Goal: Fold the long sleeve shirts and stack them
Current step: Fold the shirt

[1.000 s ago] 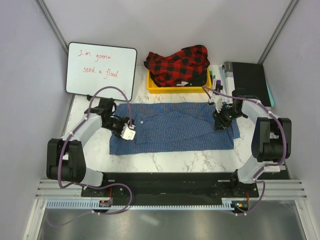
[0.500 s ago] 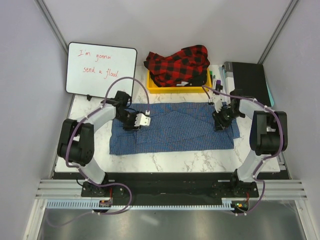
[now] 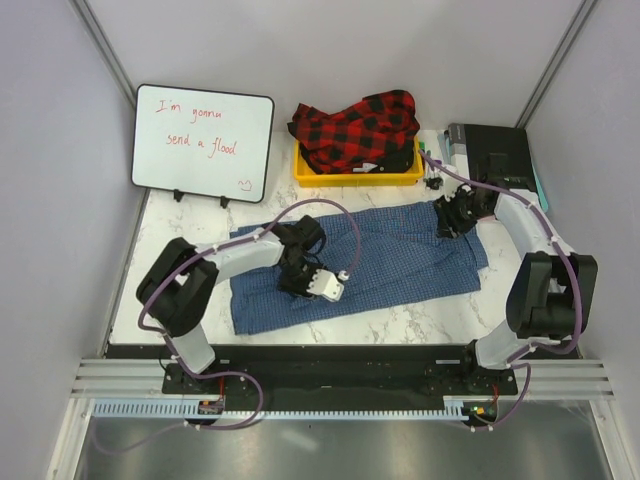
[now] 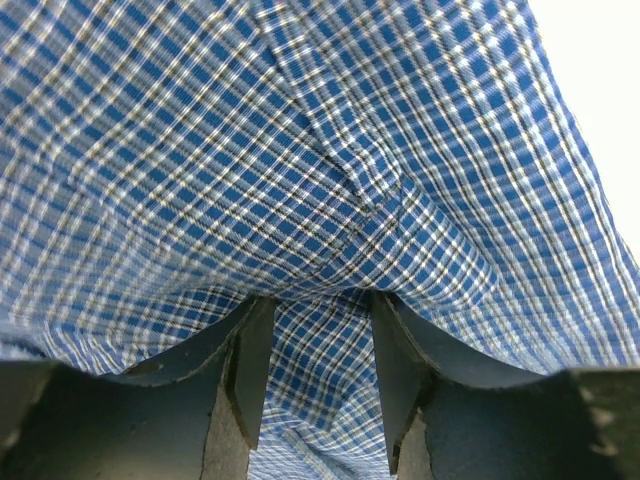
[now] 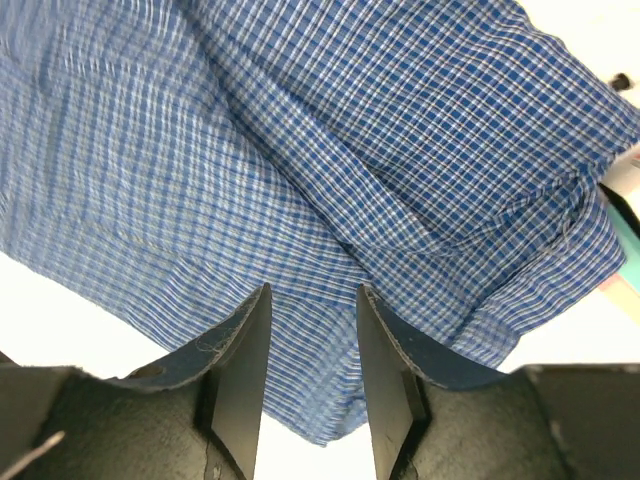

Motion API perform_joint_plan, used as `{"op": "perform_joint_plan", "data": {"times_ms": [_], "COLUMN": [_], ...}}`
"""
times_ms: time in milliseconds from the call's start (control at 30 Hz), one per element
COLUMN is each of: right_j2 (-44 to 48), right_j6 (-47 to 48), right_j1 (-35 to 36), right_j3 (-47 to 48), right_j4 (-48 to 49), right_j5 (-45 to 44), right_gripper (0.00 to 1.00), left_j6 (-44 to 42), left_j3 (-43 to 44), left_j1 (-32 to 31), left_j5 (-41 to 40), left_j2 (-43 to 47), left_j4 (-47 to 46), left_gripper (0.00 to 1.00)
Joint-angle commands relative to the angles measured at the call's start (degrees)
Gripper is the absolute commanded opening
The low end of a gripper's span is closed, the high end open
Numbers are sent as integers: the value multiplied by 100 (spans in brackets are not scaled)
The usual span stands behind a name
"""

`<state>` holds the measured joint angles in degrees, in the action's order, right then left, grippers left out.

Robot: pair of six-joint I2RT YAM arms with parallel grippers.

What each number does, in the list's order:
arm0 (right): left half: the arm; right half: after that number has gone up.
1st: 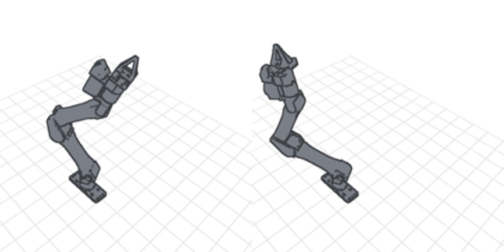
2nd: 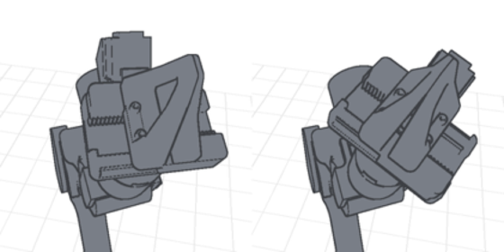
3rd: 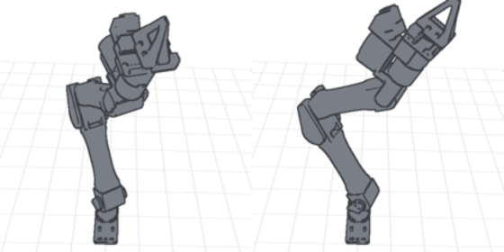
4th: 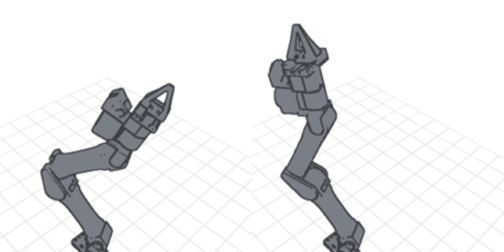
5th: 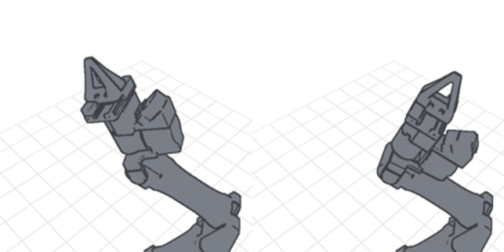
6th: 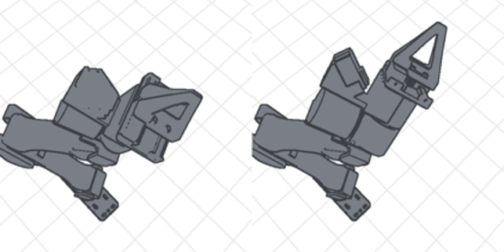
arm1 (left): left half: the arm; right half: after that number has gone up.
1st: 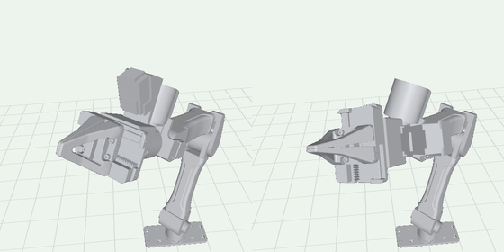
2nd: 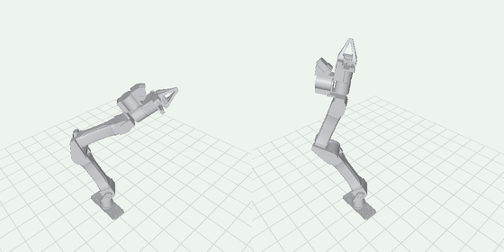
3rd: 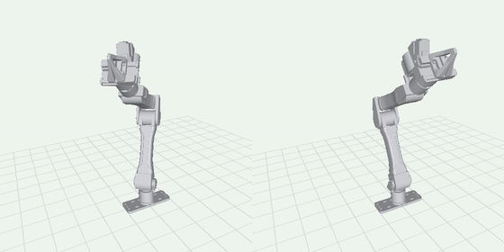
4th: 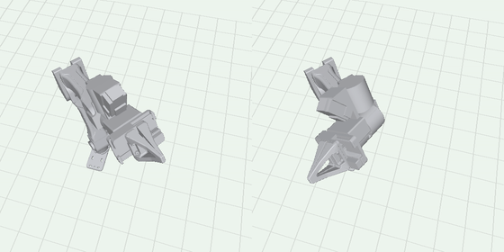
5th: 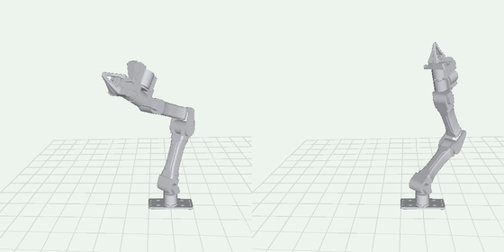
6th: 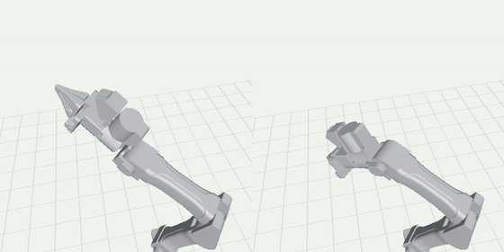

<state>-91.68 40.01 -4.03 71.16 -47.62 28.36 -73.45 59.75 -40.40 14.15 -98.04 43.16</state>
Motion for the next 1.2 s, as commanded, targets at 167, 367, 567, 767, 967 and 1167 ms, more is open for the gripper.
{"op": "perform_joint_plan", "data": {"times_ms": [167,367,567,767,967,1167], "right_j2": [-253,-394,-753,-1562,-2169,-2153], "right_j6": [-291,-538,-784,-1030,-1039,-908], "right_j1": [-10,253,991,1799,2617,2908], "right_j3": [13,-303,-602,-314,424,961], "right_j4": [-178,331,973,1429,1545,1282], "right_j5": [-471,-831,-1332,-1675,-1843,-2000], "right_gripper": [44,43,43,42,42,45], "left_j6": [1772,2081,1387,1088,384,480], "left_j3": [854,1768,1532,1558,864,126], "left_j1": [-1487,-166,1340,2475,2608,1809], "left_j5": [1378,2513,1573,1696,1740,1275], "left_j2": [-295,21,13,-57,565,637], "left_j4": [1432,1907,1599,1713,1819,1198], "left_gripper": [50,50,49,49,49,49]}}
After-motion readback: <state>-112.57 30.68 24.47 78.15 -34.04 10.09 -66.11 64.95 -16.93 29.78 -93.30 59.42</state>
